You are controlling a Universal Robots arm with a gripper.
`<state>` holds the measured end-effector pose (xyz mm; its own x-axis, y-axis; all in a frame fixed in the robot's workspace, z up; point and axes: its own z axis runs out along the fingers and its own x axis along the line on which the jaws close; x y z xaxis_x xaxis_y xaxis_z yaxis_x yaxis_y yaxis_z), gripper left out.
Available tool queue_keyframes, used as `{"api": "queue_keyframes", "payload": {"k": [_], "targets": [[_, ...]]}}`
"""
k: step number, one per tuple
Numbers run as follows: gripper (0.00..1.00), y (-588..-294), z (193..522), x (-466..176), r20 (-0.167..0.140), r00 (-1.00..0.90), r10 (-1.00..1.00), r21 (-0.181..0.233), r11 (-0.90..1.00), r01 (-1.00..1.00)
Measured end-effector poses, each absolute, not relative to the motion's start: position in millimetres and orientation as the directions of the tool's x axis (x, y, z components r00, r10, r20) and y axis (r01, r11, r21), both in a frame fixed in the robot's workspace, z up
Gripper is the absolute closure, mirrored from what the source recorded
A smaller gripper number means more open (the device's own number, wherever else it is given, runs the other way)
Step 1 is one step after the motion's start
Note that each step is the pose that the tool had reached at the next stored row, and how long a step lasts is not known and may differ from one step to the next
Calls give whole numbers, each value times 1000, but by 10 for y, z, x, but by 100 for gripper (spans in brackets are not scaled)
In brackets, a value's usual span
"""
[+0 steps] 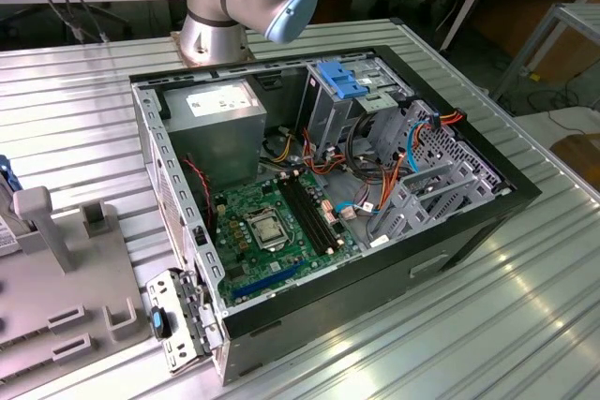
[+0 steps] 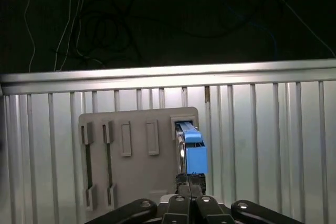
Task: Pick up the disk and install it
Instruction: 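Pick up the disk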
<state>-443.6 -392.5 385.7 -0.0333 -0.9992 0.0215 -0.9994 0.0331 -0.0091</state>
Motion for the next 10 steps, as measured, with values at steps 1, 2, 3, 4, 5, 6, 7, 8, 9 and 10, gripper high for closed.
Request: {"api": "queue_keyframes", "payload": {"k": [1, 2, 3, 4, 5, 6, 7, 8, 9, 10], "targets": [[89, -3925, 3855, -4436, 22, -23, -999, -9, 23, -1000], [89, -3925, 3853, -4435, 22, -15, -1000, -9, 15, -1000], [89, -3925, 3850, -4435, 22, -10, -1000, -9, 9, -1000], [83, -3925, 3844, -4435, 24, -6, -1000, -9, 6, -1000], [76, -3925, 3835, -4436, 27, -4, -1000, -9, 3, -1000], [70, -3925, 3829, -4435, 28, -1, -1000, -10, 1, -1000], [64, -3925, 3821, -4435, 29, 1, -1000, -9, -1, -1000], [64, -3925, 3808, -4436, 30, 4, -1000, -9, -4, -1000], [58, -3925, 3796, -4436, 30, 6, -1000, -9, -6, -1000], [52, -3925, 3779, -4436, 30, 9, -1000, -9, -9, -1000]]}}
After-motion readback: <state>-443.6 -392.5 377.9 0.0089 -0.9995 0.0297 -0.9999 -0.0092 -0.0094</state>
